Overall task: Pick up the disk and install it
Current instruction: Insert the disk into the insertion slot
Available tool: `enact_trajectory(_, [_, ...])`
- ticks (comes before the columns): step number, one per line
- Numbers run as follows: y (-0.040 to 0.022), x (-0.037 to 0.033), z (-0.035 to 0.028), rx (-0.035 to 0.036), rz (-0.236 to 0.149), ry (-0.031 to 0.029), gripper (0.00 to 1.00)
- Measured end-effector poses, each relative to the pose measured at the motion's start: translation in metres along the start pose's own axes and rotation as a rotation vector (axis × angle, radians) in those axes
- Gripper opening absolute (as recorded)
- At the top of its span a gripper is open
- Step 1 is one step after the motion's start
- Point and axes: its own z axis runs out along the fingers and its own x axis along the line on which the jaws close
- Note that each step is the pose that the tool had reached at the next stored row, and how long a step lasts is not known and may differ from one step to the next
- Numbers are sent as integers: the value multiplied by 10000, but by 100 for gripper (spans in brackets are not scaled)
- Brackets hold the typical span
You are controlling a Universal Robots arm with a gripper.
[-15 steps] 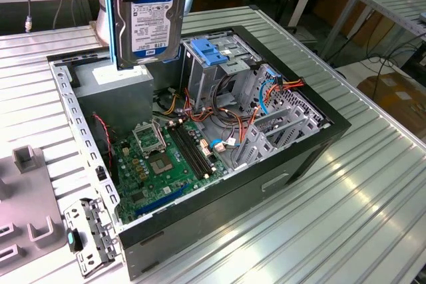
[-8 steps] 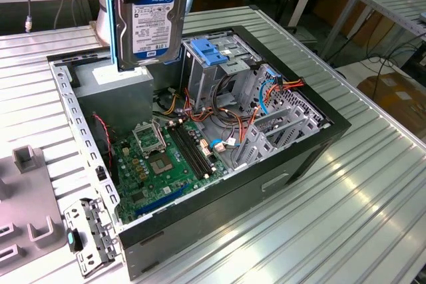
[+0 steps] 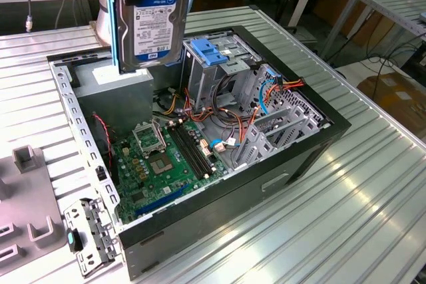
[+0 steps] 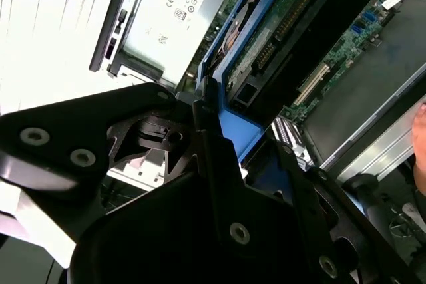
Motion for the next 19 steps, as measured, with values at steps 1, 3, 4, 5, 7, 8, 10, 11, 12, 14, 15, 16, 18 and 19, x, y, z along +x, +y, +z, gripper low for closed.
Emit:
enact_trajectory(1, [0,8,0,0,0,0,37])
enact_trajectory(3, [-1,24,0,0,-1,0,37])
enact_trajectory(4, [-1,32,1,0,0,-1,37])
enact_trajectory(5, [-1,43,0,0,0,0,37])
enact_trajectory(7, [-2,71,1,0,0,-1,37])
enact_trajectory(8, [-3,80,1,0,0,-1,37])
enact_trajectory(10, [-15,87,1,0,0,-1,37])
enact_trajectory(11, [-26,89,1,0,-1,0,37])
enact_trajectory(12, [-53,90,0,-1,0,1,37])
enact_trajectory(14, [-114,89,0,0,0,0,37])
enact_trajectory(15, [-147,89,0,0,0,0,37])
enact_trajectory(16, [-177,88,0,0,0,-1,37])
enact_trajectory(18, [-257,87,-1,1,0,-1,37])
enact_trajectory(19, [-274,89,-1,1,-1,-1,37])
